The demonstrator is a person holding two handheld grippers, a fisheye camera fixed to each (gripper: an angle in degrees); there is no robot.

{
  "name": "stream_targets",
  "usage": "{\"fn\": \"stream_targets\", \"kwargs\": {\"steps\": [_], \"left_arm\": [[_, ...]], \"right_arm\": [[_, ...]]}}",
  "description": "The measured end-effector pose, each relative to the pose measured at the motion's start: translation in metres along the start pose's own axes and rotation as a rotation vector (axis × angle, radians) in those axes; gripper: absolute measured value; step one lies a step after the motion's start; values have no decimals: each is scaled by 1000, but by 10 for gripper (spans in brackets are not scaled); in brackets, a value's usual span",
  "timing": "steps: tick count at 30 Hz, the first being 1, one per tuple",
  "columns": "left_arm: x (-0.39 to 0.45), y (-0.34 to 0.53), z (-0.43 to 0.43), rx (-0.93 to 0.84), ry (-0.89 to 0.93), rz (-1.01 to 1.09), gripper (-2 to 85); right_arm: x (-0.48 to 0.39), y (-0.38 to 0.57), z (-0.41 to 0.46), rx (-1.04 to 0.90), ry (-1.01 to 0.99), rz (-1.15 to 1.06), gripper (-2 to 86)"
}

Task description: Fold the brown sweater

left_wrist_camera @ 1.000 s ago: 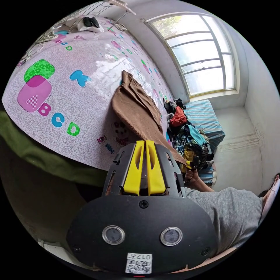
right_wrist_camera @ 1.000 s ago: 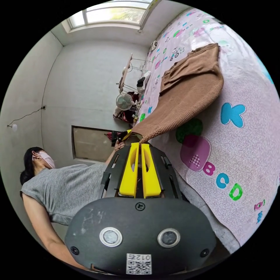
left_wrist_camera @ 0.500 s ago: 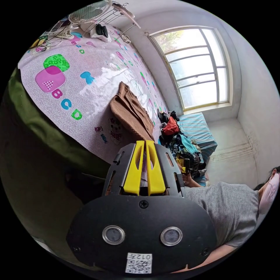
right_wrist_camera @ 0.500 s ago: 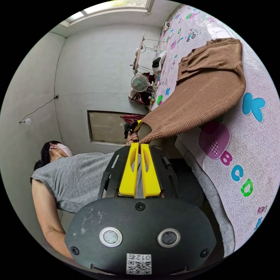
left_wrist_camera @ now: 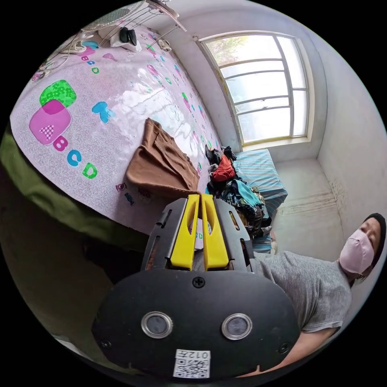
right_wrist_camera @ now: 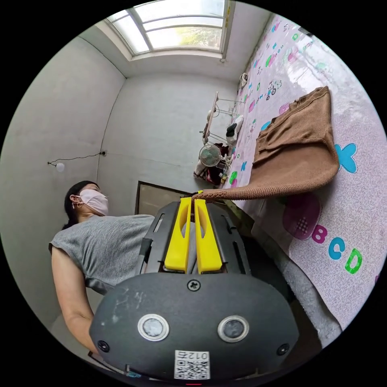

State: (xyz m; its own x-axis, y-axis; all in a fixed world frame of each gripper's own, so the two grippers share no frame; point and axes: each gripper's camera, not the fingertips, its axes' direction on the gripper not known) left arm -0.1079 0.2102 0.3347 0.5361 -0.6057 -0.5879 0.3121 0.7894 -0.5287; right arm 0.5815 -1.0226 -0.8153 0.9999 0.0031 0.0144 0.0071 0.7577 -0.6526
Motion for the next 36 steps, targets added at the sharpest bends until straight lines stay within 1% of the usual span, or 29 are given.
{"fn": "stream_targets", "kwargs": {"steps": [4,9,17,23,36], "left_arm": [[9,-62,21,-71,0,42,-1],[17,-128,46,-126,10,56,-1],[18,-228,95,-190,2,11,-1],[15,-301,138,-244,-44,-22,-1],[-34,-431,225,-275,-98,-238,-1]], "right_arm": [[0,-18,8,88,18,-16,-10],[0,-65,14,200,64,0,-10],[18,-160,25,270,130,93,-9],[44,-237,25,280,182,175,-9],[117,-391,10,252,301,335,-10]]}}
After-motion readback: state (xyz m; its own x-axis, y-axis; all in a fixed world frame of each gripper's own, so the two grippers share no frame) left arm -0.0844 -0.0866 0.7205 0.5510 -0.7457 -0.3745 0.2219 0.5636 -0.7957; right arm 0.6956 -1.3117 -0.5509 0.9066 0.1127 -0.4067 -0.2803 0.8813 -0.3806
